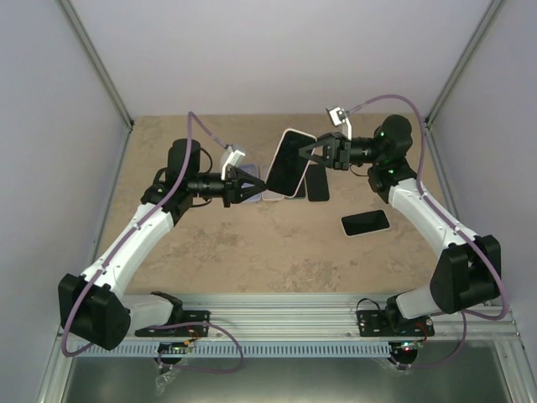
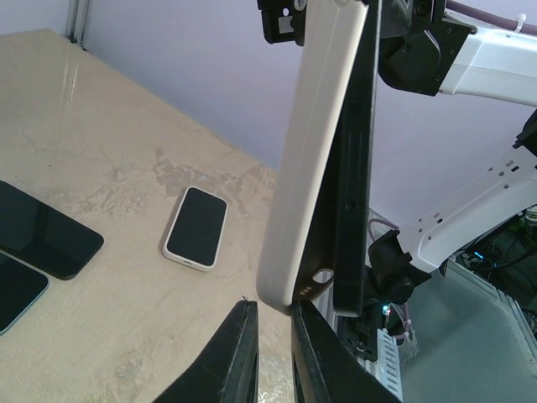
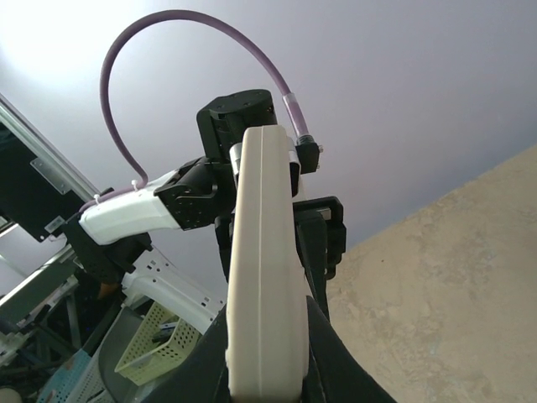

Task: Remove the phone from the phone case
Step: Remove the phone case from the phone.

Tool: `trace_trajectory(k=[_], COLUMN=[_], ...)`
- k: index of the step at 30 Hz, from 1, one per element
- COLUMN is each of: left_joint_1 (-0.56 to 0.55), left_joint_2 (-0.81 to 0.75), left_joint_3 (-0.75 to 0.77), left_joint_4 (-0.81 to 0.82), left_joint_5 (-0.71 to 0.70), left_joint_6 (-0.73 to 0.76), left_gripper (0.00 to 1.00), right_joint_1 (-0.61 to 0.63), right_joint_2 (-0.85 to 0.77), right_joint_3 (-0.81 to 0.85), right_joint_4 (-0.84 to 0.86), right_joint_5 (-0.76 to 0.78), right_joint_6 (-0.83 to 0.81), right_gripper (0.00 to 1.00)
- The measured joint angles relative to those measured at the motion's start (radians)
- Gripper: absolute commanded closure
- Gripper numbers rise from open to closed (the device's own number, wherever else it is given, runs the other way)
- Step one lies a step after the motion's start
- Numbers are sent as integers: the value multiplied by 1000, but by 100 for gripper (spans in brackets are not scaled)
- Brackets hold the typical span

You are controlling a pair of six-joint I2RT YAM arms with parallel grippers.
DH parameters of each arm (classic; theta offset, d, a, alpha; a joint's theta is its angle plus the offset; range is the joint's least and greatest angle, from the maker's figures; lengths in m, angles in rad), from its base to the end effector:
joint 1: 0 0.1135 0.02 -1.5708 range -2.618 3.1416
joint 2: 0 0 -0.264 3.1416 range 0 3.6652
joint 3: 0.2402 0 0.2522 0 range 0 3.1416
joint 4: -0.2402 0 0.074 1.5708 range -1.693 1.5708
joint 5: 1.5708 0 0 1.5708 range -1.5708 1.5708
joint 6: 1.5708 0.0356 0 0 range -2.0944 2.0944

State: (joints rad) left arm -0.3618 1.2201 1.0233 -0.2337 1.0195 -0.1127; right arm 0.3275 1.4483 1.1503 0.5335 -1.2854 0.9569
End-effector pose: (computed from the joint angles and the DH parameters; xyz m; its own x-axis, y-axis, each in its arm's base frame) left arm 0.2375 -0.1223 0.3337 -0.4901 0.1225 -0.8630 0.8597 0.2311 -0.4554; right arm 0.2932 0.1357 0.3806 -0.6689 0.0158 -0.7432 -0.7417 -0.0807 0.6659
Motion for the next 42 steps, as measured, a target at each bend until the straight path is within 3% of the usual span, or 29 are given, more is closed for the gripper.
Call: trace_trajectory(k=[24,32,42], left_joint_1=[9,11,11], left_joint_2=[30,23,19], left_joint_3=[-31,-76,-74], left_joint_4=[71,160,153], left_joint_5=[136,206,213], left_joint_6=[-123,-197,-190], left_gripper=[86,85,82], right_joint_1=[43,57,88], right_joint_2=[2,2,2], right_joint_3=[-33,-41,-41], right_joint_4=[94,101,55], right_joint_5=[2,-3,16], right_joint_6=[37,53,-2], right_gripper=[100,99,99])
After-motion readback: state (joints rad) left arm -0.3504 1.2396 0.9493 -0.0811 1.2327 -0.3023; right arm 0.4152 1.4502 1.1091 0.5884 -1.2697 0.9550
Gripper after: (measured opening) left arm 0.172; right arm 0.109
